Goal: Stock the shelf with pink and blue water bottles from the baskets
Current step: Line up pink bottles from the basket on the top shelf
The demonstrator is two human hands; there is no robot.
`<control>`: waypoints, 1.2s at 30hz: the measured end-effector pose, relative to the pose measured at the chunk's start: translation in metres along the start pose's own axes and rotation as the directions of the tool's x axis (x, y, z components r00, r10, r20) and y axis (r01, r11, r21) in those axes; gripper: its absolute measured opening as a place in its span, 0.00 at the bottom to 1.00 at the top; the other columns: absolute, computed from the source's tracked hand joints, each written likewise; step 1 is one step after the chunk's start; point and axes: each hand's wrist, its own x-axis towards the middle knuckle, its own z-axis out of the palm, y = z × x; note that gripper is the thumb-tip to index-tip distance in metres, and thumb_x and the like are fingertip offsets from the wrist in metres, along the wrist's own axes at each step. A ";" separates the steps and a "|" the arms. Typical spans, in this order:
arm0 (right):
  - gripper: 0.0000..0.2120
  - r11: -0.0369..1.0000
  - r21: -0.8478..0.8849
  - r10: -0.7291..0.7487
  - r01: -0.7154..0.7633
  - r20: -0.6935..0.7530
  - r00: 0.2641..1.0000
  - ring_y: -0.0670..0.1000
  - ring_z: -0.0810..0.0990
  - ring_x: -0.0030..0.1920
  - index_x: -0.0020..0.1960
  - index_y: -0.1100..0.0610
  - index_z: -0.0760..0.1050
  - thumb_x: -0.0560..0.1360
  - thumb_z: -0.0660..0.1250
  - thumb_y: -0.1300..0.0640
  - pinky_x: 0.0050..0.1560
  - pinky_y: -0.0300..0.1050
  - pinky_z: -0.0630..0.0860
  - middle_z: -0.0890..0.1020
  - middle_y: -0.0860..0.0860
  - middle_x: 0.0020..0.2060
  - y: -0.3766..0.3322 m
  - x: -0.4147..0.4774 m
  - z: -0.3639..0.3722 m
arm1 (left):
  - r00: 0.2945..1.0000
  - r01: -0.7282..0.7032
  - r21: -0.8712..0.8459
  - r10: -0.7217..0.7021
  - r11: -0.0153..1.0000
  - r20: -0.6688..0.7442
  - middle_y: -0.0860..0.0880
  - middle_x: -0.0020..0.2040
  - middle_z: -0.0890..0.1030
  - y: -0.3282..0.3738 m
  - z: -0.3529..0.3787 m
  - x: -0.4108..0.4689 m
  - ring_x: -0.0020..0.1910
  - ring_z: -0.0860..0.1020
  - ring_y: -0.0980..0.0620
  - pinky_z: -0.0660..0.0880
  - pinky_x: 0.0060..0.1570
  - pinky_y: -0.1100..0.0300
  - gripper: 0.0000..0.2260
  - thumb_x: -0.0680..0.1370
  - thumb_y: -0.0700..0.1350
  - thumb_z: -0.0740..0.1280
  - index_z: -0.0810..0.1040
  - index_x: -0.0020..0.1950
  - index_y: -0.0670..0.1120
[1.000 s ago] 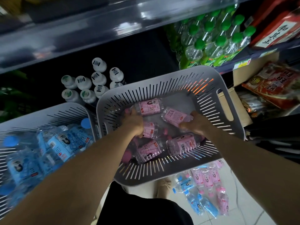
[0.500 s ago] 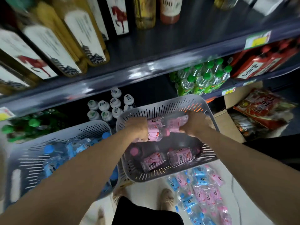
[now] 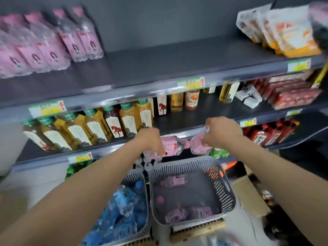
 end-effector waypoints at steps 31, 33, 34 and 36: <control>0.31 0.914 0.106 -0.338 0.392 -0.337 0.879 0.57 0.73 0.44 0.63 0.58 0.64 0.65 0.73 0.50 0.37 0.45 0.69 0.74 0.53 0.46 -0.288 0.043 -0.186 | 0.933 -0.316 -0.948 -0.172 0.021 -0.315 0.43 0.48 0.82 -0.240 -0.160 -0.087 0.50 0.80 0.44 0.75 0.58 0.47 0.12 0.73 0.30 0.66 0.77 0.54 0.40; 0.32 0.916 0.099 -0.341 0.388 -0.314 0.886 0.56 0.74 0.45 0.63 0.57 0.64 0.65 0.73 0.50 0.38 0.46 0.71 0.77 0.54 0.50 -0.302 0.056 -0.182 | 0.926 -0.320 -0.946 -0.193 0.050 -0.324 0.43 0.47 0.82 -0.246 -0.163 -0.077 0.48 0.80 0.45 0.77 0.54 0.51 0.15 0.72 0.27 0.66 0.76 0.56 0.40; 0.32 0.919 0.101 -0.337 0.381 -0.302 0.892 0.57 0.74 0.46 0.63 0.57 0.64 0.65 0.73 0.50 0.39 0.47 0.71 0.77 0.55 0.52 -0.308 0.062 -0.180 | 0.925 -0.317 -0.946 -0.198 0.067 -0.324 0.44 0.46 0.82 -0.250 -0.163 -0.072 0.47 0.80 0.46 0.77 0.52 0.53 0.16 0.72 0.27 0.66 0.75 0.57 0.39; 0.32 0.924 0.102 -0.328 0.370 -0.288 0.900 0.58 0.76 0.49 0.64 0.57 0.64 0.65 0.73 0.51 0.40 0.47 0.71 0.76 0.56 0.55 -0.319 0.074 -0.173 | 0.927 -0.306 -0.949 -0.203 0.072 -0.315 0.44 0.47 0.82 -0.257 -0.164 -0.060 0.47 0.80 0.47 0.77 0.52 0.53 0.20 0.71 0.26 0.66 0.73 0.61 0.39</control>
